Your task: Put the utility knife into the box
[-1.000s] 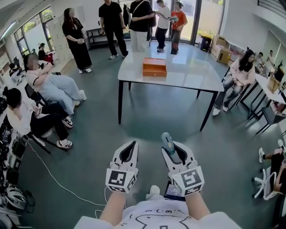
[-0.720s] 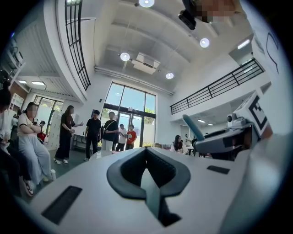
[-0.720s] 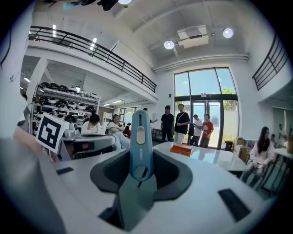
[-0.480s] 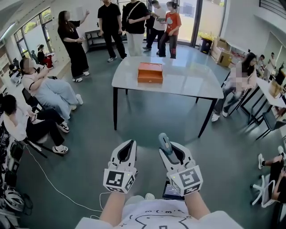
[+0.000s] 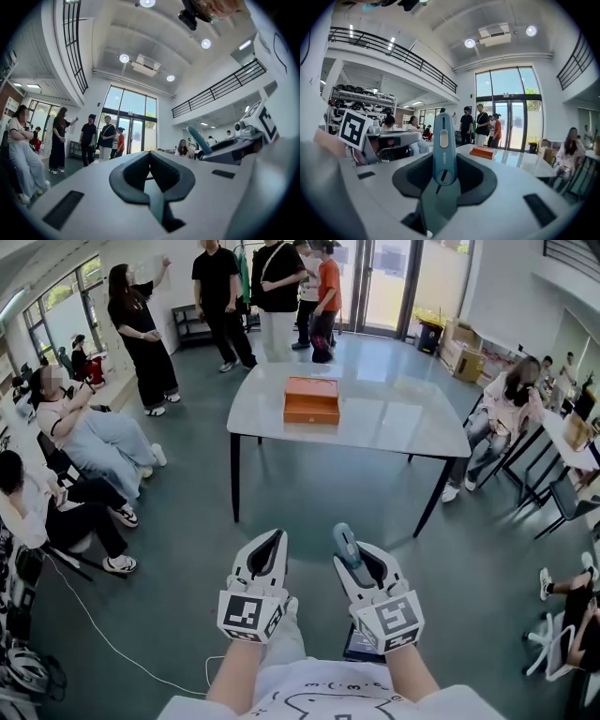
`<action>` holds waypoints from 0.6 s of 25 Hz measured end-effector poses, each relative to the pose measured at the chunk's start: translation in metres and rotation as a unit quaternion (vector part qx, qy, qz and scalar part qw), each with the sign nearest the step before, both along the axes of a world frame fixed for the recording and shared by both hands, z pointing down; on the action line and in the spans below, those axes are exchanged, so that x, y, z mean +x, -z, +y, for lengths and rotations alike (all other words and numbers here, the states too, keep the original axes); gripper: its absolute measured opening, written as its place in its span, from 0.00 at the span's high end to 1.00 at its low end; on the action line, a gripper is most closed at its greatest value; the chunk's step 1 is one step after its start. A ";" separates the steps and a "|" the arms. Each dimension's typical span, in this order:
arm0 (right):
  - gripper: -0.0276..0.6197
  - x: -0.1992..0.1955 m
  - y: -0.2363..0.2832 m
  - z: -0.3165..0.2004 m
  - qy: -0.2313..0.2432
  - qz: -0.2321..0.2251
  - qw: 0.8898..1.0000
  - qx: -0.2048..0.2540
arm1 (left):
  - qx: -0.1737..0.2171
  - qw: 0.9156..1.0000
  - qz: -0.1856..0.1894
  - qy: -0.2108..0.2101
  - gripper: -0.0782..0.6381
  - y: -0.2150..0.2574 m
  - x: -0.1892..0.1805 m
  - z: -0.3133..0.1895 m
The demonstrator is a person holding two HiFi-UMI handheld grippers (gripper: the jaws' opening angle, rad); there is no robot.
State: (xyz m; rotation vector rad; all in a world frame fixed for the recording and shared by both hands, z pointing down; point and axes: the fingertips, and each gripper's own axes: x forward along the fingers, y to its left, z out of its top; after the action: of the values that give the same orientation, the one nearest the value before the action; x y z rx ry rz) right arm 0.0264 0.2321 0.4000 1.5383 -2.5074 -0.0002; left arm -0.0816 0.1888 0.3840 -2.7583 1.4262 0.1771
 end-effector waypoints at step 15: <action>0.73 0.002 0.000 -0.151 -0.020 0.002 1.000 -0.002 | 0.001 1.000 0.004 -0.030 0.87 0.002 0.010 -0.156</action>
State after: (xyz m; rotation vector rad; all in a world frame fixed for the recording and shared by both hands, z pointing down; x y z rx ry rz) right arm 0.0288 0.0810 0.3998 1.5844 -2.4715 0.0083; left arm -0.0714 0.0326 0.3816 -2.8035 1.3464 0.1916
